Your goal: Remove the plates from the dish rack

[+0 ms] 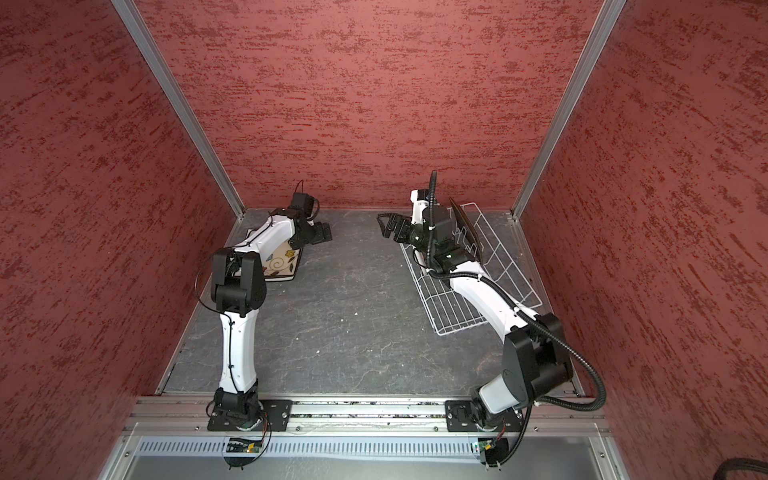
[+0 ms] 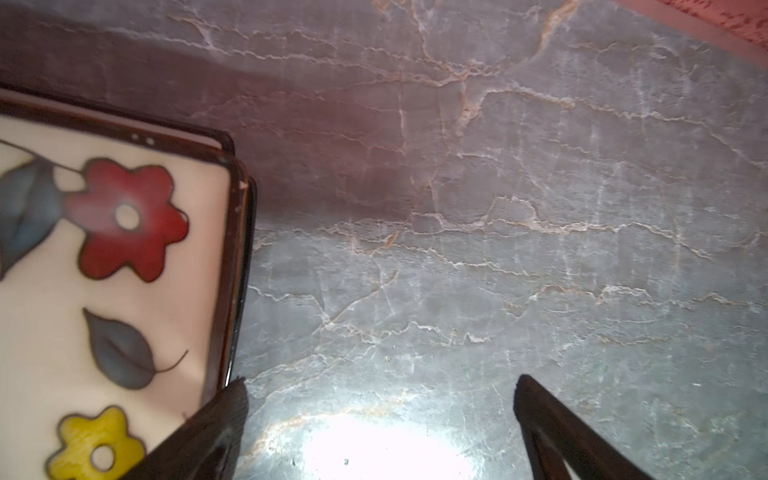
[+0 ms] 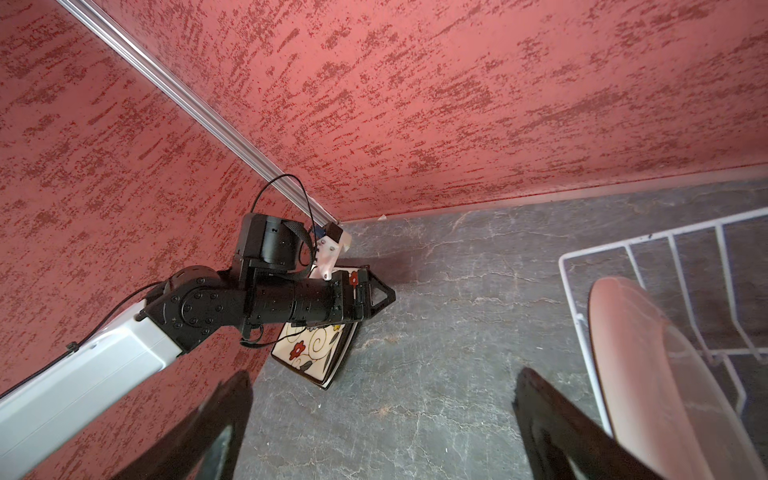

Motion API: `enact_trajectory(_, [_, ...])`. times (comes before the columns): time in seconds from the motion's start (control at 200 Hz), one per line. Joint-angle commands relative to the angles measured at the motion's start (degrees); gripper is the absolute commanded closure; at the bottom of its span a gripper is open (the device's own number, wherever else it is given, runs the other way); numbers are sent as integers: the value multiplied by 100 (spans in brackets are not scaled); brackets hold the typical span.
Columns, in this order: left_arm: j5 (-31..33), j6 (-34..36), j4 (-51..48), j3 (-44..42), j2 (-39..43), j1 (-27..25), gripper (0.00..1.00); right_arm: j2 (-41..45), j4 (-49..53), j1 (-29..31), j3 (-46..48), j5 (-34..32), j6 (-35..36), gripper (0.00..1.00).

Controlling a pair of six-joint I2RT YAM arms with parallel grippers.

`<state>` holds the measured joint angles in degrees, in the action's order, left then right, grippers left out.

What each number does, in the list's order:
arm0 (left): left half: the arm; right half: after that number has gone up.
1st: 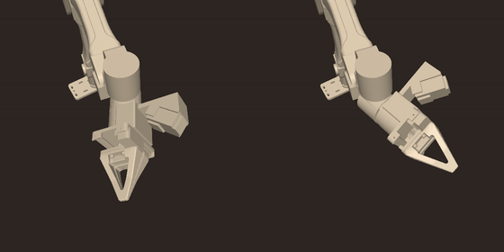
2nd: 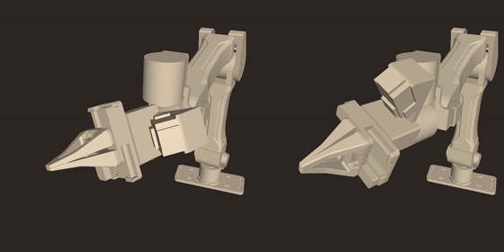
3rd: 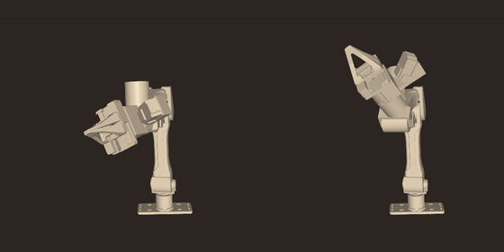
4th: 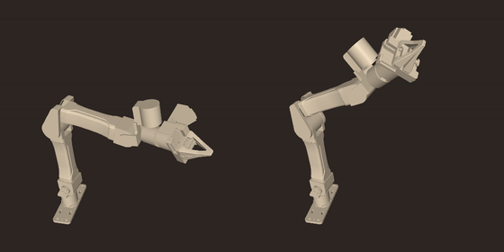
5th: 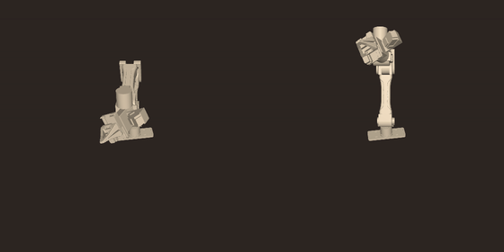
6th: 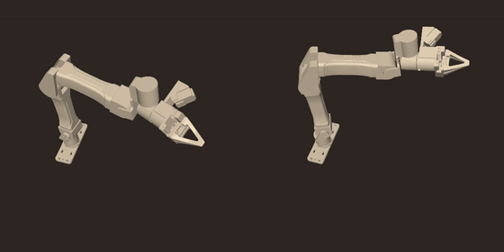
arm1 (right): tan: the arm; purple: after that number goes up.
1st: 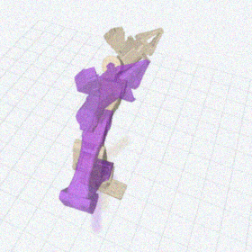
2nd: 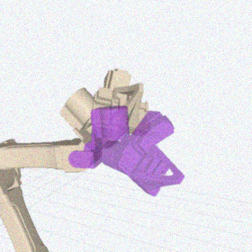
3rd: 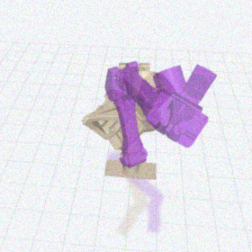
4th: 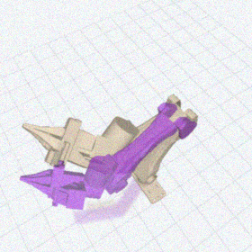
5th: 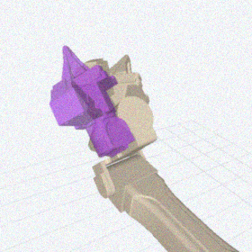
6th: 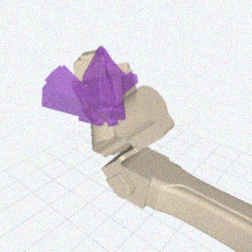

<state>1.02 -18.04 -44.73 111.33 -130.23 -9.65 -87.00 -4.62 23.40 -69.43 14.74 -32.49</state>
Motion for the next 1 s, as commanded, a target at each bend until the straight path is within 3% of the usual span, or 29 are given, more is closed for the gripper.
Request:
enact_trajectory(0.0, [235, 159, -162, 184, -129, -10, 1, 120, -74, -30, 72, -77, 85, 1])
enact_trajectory(0.697, [609, 222, -422, 371, -195, -2, 1, 96, -129, -46, 70, -31, 58, 1])
enact_trajectory(0.997, [184, 213, -238, 318, -116, -19, 0, 98, -162, -50, 92, -11, 47, 1])
